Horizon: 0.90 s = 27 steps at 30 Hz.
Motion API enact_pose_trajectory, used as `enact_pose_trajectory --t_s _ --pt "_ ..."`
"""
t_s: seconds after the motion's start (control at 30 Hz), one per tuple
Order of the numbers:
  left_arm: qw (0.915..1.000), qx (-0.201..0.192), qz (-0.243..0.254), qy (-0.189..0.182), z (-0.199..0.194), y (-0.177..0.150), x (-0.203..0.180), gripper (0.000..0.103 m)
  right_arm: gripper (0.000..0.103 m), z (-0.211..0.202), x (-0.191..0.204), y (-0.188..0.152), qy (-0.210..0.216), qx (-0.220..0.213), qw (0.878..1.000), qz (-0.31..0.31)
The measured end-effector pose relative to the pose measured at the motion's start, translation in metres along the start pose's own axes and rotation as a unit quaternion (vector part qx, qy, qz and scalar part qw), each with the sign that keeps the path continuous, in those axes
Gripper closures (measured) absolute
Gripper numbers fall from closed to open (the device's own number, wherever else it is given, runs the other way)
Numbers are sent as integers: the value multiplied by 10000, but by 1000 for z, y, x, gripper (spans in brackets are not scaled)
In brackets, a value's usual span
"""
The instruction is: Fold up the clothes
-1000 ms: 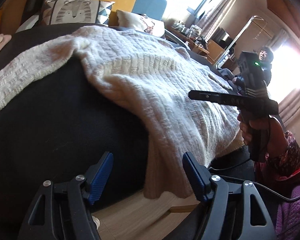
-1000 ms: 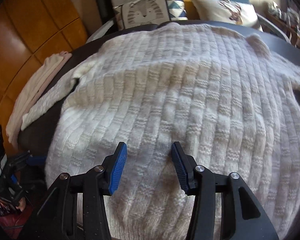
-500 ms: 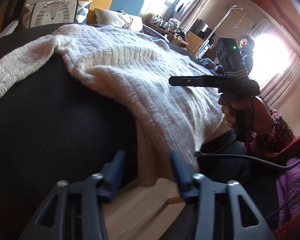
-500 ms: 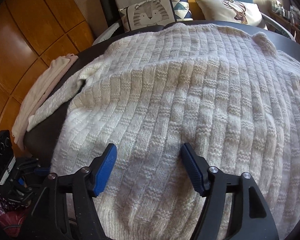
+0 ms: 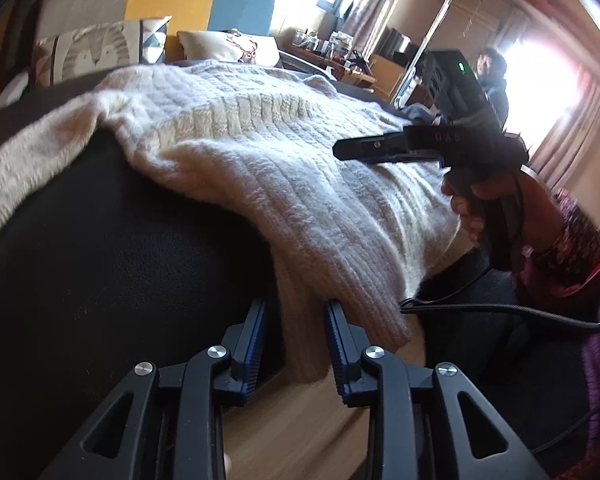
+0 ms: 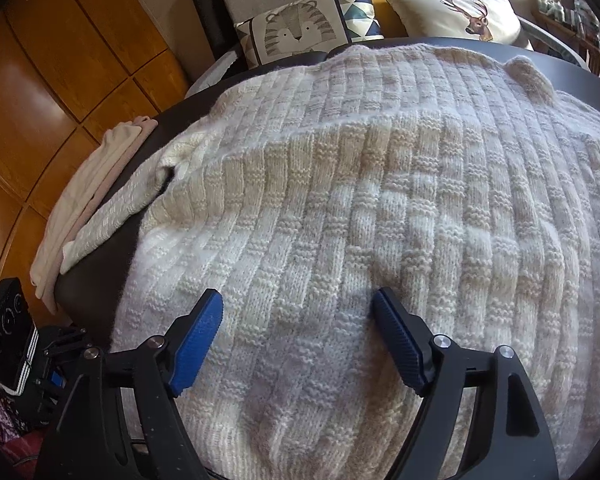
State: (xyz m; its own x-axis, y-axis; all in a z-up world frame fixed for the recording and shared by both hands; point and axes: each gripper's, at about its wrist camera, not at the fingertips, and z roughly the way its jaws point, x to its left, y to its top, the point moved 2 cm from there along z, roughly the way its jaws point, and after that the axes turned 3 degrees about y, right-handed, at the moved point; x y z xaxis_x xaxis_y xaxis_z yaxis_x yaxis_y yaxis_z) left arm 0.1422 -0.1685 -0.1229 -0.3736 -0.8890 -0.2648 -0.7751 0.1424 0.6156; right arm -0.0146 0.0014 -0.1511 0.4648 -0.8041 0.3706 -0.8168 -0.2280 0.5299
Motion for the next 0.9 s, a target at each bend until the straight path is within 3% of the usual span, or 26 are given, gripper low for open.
enact_pose_trajectory --t_s 0.07,0.13,0.37,0.9 --pt "9998 30 81 172 2 0 -4 74 22 0 0 0 0 -3 10000 14" --pt "9997 75 83 233 3 1 -5 97 21 0 0 0 0 -6 10000 29" --pt "9987 203 184 425 1 4 -10 98 21 0 -1 1 26 -20 9999 109" --pt "9993 119 -91 329 -61 -10 -15 99 21 -2 -3 1 112 -67 9997 191"
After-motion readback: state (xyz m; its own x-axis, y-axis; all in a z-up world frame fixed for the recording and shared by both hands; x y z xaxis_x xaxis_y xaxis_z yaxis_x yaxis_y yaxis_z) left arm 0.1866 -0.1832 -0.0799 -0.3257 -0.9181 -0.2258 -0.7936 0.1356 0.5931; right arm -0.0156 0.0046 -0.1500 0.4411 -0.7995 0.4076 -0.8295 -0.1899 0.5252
